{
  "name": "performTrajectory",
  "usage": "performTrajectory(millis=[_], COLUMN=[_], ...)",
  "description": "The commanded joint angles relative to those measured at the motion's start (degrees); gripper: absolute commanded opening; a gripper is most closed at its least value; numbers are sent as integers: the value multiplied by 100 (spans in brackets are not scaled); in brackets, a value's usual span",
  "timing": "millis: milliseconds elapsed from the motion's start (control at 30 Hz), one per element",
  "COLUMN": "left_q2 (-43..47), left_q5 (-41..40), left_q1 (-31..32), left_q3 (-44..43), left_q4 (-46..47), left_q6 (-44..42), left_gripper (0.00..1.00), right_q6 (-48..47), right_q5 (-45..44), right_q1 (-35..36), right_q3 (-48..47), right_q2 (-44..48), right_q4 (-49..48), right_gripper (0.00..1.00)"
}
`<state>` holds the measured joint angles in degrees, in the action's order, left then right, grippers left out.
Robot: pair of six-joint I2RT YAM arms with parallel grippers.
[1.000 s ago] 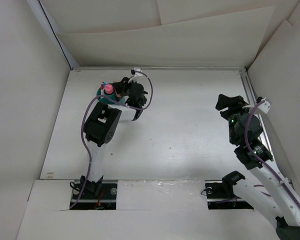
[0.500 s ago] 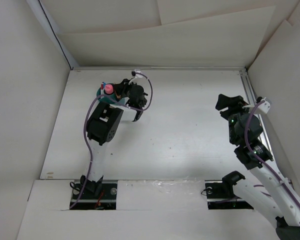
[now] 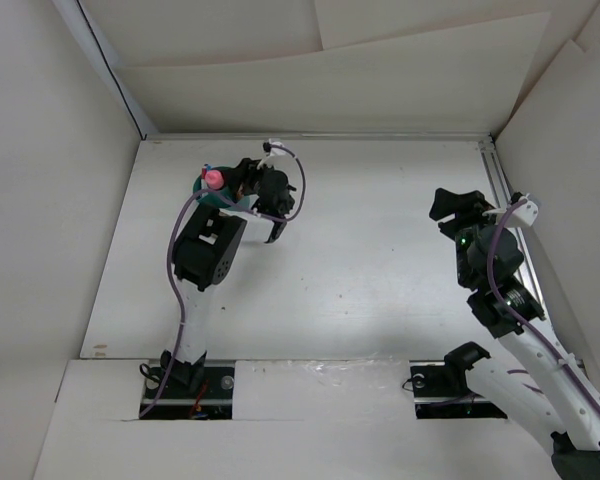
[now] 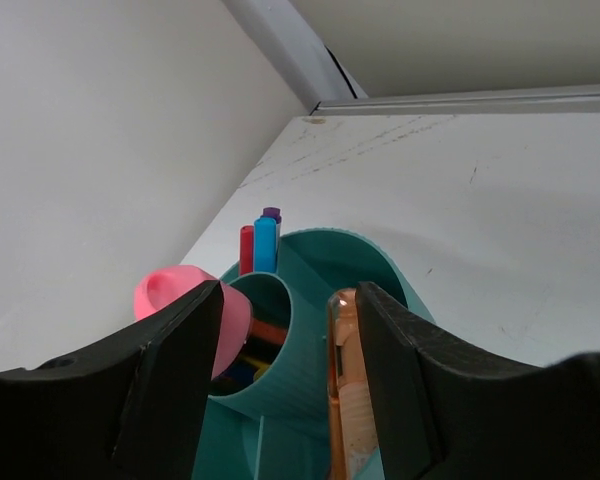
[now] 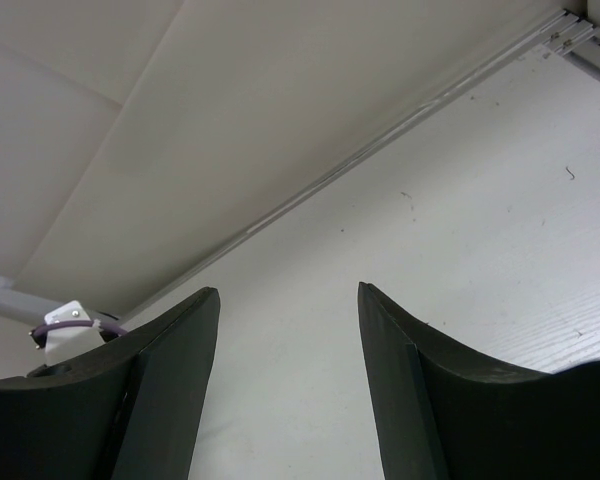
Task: Sort the stationery into containers
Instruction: Place the pen in the storage box.
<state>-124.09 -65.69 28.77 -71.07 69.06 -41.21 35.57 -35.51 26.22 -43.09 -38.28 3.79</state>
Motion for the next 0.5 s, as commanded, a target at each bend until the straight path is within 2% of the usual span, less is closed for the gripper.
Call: performTrajectory(millis=[0,167,200,467], left_q2=[710,1246,1317,1686], left_q5=[-111,39,117,706], left_q1=[40,259,312,893], left_q3=[-223,-723,-855,-2234], left_q4=[-128,-1304,-1873,-3907], left_q6=[349,1175,1368,2723], left_gripper=[53,61,61,77], right_q6=[-68,-68,-68,-68], right_q5=[53,53,53,105], right_q1=[-38,-38,-38,-38], right_q3=[-121,-121,-121,-121], right_q2=[31,31,-21,-127], right_q4=[-274,-274,-326,-326], right_gripper=[63,63,63,63])
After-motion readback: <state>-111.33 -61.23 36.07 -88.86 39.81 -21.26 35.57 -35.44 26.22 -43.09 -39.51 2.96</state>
